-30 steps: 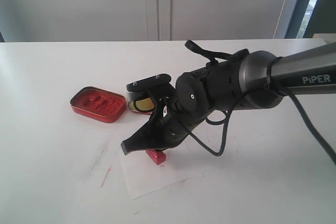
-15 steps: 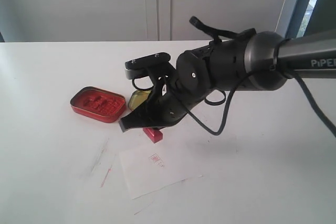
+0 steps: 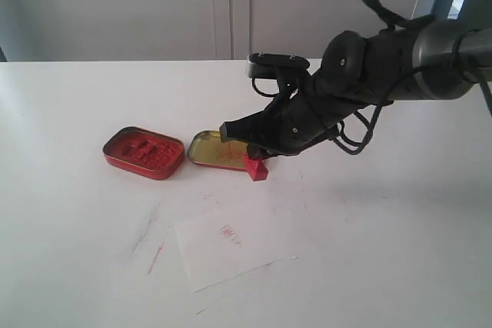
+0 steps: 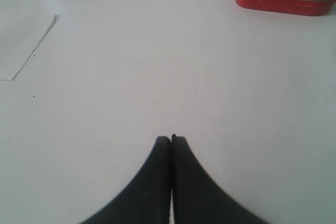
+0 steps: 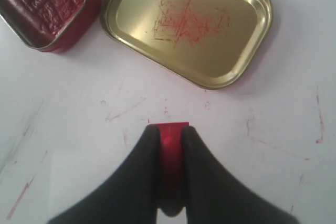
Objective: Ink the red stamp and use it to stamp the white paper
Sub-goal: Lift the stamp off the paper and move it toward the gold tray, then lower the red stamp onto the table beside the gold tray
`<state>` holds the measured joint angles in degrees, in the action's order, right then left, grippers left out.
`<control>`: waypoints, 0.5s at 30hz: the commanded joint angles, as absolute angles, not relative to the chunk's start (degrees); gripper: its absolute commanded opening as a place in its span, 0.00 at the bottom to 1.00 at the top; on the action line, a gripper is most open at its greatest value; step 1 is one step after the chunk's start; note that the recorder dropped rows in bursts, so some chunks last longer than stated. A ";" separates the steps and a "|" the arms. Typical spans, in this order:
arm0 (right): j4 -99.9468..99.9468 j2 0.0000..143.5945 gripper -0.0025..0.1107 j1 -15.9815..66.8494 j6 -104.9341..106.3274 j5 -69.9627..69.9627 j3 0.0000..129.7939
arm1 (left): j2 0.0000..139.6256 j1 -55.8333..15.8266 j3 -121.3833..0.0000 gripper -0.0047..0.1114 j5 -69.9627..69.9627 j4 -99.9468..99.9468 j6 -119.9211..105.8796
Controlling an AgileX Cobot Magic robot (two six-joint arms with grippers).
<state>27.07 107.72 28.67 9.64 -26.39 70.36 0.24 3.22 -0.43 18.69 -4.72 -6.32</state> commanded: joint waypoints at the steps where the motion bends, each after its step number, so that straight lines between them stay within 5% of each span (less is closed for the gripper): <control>1: 32.80 106.98 0.02 26.88 14.77 -27.76 70.74 | 0.00 3.32 0.00 0.04 19.32 -4.88 -6.28; 15: 64.34 106.98 0.02 17.53 45.33 -33.84 63.79 | 0.00 3.32 0.00 0.04 19.32 -4.88 -6.28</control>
<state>55.54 107.64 19.68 36.12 -32.54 65.98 0.24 3.22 -0.43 18.69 -4.72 -6.32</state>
